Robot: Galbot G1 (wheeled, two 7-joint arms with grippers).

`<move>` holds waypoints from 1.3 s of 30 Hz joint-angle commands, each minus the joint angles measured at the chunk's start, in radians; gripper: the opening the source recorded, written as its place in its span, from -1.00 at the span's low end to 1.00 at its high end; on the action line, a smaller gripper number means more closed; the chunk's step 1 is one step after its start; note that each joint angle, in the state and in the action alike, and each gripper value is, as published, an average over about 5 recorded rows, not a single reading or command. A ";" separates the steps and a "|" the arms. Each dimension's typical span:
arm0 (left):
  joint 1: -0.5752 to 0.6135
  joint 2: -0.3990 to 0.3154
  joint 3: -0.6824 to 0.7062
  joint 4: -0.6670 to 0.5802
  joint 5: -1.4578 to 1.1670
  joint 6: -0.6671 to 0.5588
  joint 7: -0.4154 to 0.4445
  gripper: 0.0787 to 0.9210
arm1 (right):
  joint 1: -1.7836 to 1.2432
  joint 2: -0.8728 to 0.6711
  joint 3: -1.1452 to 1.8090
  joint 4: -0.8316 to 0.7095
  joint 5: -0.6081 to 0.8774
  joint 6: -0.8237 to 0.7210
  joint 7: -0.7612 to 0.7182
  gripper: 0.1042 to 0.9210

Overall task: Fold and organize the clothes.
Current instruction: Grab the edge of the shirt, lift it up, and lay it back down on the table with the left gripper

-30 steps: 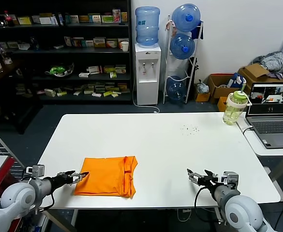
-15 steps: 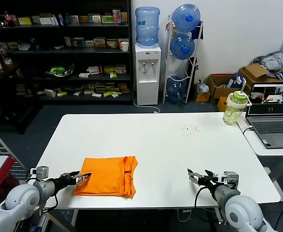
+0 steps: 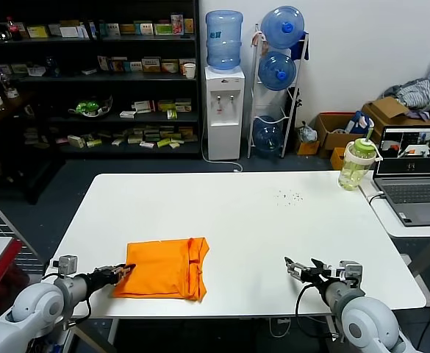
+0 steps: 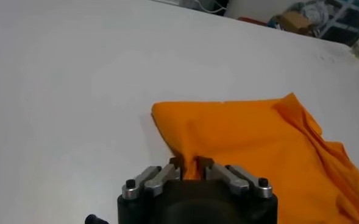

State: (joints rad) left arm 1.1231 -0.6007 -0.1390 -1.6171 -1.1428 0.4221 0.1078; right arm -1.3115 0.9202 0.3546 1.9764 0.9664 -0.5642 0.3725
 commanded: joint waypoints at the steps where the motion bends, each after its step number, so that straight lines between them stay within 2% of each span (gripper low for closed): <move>1: 0.011 -0.005 -0.011 -0.027 -0.005 -0.002 -0.019 -0.62 | 0.001 0.003 -0.001 -0.001 0.000 0.001 0.000 0.76; 5: 0.026 -0.004 -0.034 -0.092 -0.032 -0.005 -0.066 -0.88 | 0.001 0.006 -0.002 -0.002 -0.001 0.002 -0.001 0.76; 8: 0.045 0.001 -0.063 -0.175 -0.044 -0.002 -0.121 -0.96 | 0.003 0.008 0.000 0.000 -0.003 0.005 -0.003 0.76; 12: 0.081 0.003 -0.118 -0.279 -0.032 0.004 -0.205 -0.96 | 0.004 0.007 0.011 0.015 -0.013 0.016 -0.017 0.76; 17: 0.152 -0.012 -0.265 -0.383 0.028 0.015 -0.303 -0.96 | -0.002 0.000 0.037 0.047 -0.053 0.051 -0.058 0.76; 21: 0.208 -0.015 -0.374 -0.429 0.097 0.023 -0.334 -0.96 | -0.021 -0.005 0.067 0.063 -0.080 0.093 -0.096 0.76; 26: 0.306 0.000 -0.485 -0.429 0.223 0.014 -0.295 -0.96 | -0.055 -0.003 0.096 0.037 -0.179 0.187 -0.162 0.76; 32: 0.405 0.041 -0.573 -0.322 0.323 -0.027 -0.215 -0.96 | -0.090 0.003 0.117 0.007 -0.231 0.240 -0.197 0.76; 39: 0.420 0.165 -0.591 -0.141 0.315 -0.064 -0.153 -0.96 | -0.096 0.003 0.122 -0.005 -0.231 0.242 -0.196 0.76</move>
State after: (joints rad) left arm 1.4412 -0.5616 -0.6032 -1.9283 -0.9174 0.4005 -0.1086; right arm -1.3855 0.9218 0.4578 1.9852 0.7910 -0.3790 0.2156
